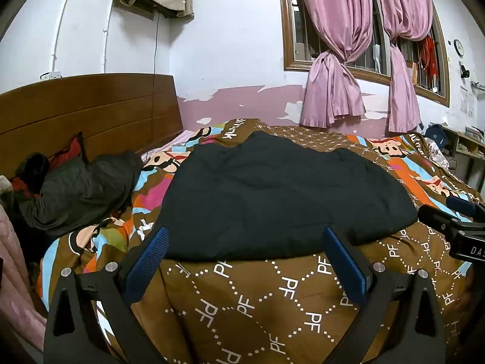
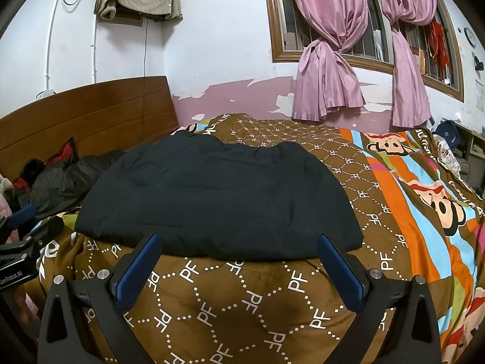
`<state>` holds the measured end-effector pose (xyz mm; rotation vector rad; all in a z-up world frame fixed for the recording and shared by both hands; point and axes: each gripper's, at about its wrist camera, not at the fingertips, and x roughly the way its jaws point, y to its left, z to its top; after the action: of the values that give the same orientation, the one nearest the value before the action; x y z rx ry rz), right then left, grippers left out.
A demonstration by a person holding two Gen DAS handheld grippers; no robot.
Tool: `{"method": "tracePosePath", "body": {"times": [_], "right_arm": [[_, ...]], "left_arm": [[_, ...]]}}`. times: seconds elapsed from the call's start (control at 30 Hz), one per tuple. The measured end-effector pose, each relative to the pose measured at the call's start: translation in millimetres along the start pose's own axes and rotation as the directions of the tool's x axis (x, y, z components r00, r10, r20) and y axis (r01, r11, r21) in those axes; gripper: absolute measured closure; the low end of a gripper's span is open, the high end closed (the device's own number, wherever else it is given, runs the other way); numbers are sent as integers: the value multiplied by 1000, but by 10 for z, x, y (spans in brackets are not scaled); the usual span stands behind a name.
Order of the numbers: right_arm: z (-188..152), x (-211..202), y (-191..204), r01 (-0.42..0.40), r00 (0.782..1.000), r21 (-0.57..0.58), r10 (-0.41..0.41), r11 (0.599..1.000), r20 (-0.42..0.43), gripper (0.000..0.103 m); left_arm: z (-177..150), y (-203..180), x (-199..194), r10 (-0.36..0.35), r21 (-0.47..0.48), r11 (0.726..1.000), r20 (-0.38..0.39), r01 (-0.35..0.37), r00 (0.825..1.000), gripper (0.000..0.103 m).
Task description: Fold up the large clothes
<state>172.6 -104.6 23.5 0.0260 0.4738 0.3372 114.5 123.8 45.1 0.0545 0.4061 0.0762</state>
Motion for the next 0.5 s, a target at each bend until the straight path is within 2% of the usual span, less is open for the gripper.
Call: {"method": "tracePosePath", "body": {"times": [0.5], "right_arm": [[-6, 0, -5, 3, 1000, 4, -3, 1000, 2, 0]], "left_arm": [[15, 71, 7, -3, 3, 1000, -5, 3, 1000, 4]]}}
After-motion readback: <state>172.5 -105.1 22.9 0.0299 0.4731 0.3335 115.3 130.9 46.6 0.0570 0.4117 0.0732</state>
